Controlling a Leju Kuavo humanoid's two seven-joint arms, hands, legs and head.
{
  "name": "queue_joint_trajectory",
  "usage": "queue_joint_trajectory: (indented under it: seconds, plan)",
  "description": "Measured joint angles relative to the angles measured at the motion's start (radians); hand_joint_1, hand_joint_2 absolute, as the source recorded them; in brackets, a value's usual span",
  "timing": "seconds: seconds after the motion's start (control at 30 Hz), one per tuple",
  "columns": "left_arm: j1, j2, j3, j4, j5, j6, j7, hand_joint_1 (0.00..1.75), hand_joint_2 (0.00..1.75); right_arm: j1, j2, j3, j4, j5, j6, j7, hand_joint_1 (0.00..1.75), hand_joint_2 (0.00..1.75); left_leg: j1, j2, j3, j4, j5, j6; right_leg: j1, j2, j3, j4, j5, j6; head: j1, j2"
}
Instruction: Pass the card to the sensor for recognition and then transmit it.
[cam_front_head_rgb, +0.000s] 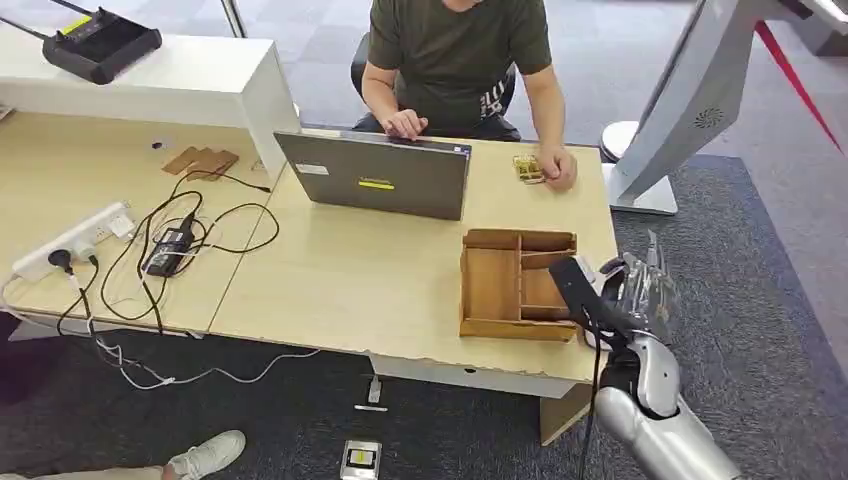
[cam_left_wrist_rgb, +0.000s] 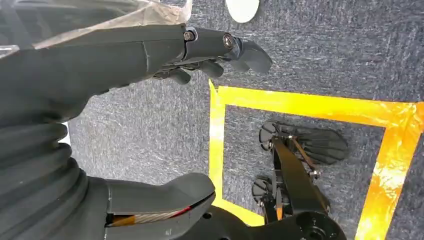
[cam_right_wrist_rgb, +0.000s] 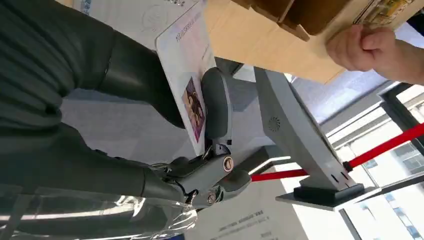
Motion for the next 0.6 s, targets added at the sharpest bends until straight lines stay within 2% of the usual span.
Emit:
queue_joint_trajectory:
  seconds: [0.4,0.6]
  plan:
    - [0.001,0.001,0.0,0.0,0.002,0.0,-0.001,0.0,1.75,0.012,-0.011,-0.017,0.0,-0.009,0.0,0.002,1.75,1.75,0.0,0.0,0.0,0.0,0.0,0.0,0.0,0.0,0.0,0.0,0.0,0.0,0.0,0.0]
    - [0.007,0.002,0.0,0.0,0.019,0.005,-0.007,0.0,1.75,0.03,-0.033,-0.021,0.015,-0.135,0.021,0.023,1.75,1.75,0.0,0.0,0.0,0.0,0.0,0.0,0.0,0.0,0.0,0.0,0.0,0.0,0.0,0.0]
